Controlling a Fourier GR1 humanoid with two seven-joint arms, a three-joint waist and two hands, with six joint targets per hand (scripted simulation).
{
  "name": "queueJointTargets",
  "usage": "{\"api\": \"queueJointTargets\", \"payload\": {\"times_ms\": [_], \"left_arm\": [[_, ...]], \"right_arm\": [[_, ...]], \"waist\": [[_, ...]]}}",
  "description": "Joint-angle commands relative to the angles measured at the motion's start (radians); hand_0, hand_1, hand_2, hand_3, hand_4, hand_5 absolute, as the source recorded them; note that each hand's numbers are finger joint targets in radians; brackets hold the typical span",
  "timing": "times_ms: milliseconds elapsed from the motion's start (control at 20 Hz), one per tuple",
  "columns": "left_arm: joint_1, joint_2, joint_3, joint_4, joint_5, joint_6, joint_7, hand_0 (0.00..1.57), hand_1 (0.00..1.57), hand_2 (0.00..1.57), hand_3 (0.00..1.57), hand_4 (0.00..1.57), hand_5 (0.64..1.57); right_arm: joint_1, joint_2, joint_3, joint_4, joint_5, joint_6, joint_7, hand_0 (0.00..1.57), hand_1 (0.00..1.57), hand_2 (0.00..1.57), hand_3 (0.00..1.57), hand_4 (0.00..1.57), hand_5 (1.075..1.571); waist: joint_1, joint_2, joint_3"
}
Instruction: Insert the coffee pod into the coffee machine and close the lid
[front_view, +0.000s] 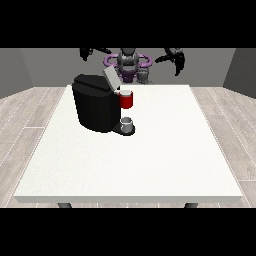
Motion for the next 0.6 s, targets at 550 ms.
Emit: {"api": "queueJointTargets", "payload": {"times_ms": [550], "left_arm": [[0.116,-0.019,-0.168,-0.356,0.156,0.016,0.15,0.0,0.0,0.0,0.0,0.36,1.571]], "right_arm": [[-0.185,-0.045,-0.116,0.095,-0.107,0.032,0.069,0.0,0.0,0.0,0.0,0.08,1.571]], "waist": [[0.086,0.147,0.0004]]}}
